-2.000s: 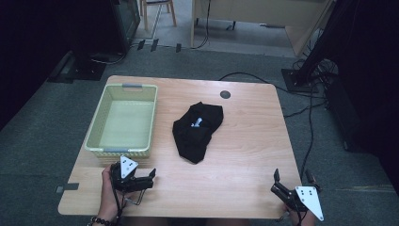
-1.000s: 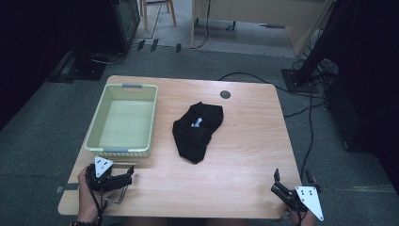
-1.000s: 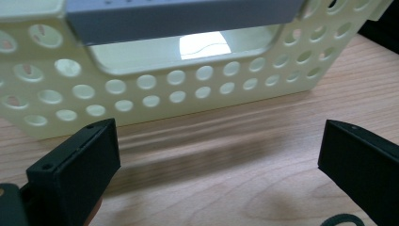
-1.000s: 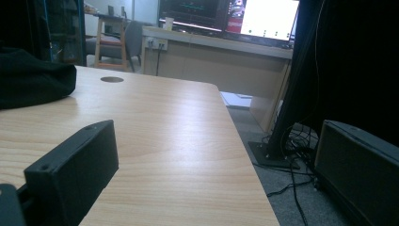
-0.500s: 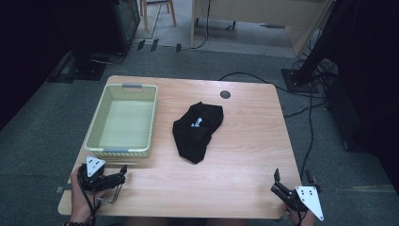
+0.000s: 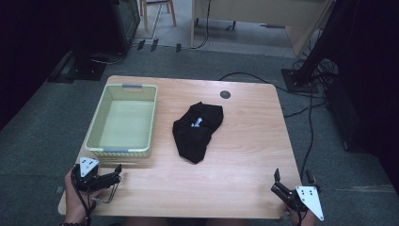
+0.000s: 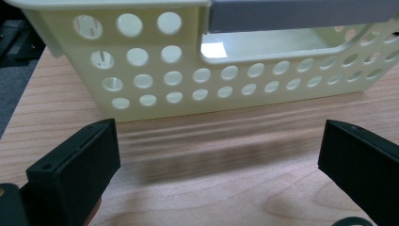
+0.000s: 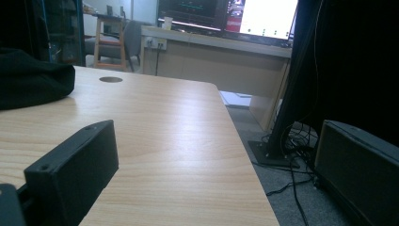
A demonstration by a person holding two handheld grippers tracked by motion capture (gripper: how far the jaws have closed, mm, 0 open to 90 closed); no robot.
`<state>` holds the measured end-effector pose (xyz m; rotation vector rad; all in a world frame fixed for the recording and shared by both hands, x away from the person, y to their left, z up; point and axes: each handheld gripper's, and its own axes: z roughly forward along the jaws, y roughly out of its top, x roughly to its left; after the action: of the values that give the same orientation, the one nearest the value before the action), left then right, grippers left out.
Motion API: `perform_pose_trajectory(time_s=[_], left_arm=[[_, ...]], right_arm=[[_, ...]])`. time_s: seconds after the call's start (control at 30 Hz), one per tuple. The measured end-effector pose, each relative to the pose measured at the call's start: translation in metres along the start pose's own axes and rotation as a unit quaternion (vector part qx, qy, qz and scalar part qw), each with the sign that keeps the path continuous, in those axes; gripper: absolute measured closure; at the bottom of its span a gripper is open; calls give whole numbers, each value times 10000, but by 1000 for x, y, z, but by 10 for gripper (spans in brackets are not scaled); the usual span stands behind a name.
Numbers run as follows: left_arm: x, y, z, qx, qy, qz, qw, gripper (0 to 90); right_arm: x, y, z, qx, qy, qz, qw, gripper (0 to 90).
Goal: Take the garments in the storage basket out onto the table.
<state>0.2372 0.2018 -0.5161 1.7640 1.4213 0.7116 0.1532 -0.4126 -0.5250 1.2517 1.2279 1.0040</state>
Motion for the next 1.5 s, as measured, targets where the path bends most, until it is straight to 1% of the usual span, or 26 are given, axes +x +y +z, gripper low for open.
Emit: perform_pose_trajectory(time_s=[0.2, 0.77, 1.2, 1.3, 1.47, 1.5], left_arm=[[5, -1, -2, -6, 34, -24, 10000, 0], [22, -3, -6, -33, 160, -171, 9997, 0], [39, -5, -11, -45, 242, -359, 9991, 0], [42, -6, -12, -82, 228, -446, 9987, 0], [47, -7, -14, -84, 286, -467, 9985, 0], [48, -7, -14, -99, 288, -497, 9983, 0]], right_arm=[[0, 0, 0, -1, -9, 13, 10000, 0], [0, 0, 0, -9, -7, 10, 10000, 0], [0, 0, 0, -12, -15, 11, 10000, 0], [0, 0, 0, -15, -16, 12, 10000, 0], [0, 0, -1, -18, -21, 13, 10000, 0], [0, 0, -1, -17, -21, 13, 10000, 0]])
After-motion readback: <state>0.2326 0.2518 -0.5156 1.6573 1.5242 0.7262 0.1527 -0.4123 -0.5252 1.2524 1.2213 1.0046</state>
